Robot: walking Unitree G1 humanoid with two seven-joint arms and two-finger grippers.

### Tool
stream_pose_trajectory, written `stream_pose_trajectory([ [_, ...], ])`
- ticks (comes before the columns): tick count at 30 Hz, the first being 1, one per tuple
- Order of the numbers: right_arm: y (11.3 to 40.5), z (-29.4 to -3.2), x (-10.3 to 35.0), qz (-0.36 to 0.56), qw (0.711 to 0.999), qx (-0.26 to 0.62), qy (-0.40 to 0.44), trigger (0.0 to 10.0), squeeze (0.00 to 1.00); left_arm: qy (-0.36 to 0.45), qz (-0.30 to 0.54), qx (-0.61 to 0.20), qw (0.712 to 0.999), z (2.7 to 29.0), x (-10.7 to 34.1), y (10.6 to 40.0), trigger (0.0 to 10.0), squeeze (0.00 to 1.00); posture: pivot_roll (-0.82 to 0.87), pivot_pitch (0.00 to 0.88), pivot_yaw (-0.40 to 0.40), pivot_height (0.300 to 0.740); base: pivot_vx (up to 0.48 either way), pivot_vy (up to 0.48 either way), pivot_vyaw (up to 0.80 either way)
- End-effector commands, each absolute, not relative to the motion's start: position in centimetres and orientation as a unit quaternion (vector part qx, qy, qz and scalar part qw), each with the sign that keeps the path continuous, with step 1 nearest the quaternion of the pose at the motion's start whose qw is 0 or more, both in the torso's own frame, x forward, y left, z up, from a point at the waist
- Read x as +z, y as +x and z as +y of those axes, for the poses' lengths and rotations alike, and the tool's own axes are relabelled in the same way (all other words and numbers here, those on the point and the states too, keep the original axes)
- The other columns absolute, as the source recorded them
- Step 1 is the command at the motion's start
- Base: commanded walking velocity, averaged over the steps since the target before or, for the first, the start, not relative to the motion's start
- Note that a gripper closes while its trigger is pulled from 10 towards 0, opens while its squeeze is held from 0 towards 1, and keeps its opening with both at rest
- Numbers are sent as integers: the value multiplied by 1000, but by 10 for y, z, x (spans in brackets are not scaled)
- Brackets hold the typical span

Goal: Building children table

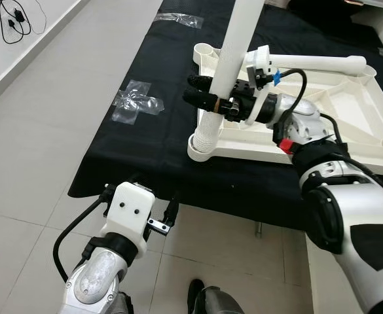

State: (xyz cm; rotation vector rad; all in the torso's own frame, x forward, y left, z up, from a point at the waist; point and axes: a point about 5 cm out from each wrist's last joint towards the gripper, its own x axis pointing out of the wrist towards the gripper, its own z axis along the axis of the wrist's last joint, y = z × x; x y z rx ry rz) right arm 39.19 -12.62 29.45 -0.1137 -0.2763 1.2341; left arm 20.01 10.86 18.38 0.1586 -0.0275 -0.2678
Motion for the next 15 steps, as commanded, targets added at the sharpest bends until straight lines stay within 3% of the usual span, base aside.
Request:
stream_pose_trajectory([
  [1,392,-128,280,-101,810,574,-62,10000,0,83,-7,-140,987,106,180,197,10000,0,161,271,-131,740,0,0,0],
  [15,389,-113,266,-91,790,603,-61,10000,0,89,-11,-141,986,107,181,196,10000,0,170,260,-132,740,0,0,0],
])
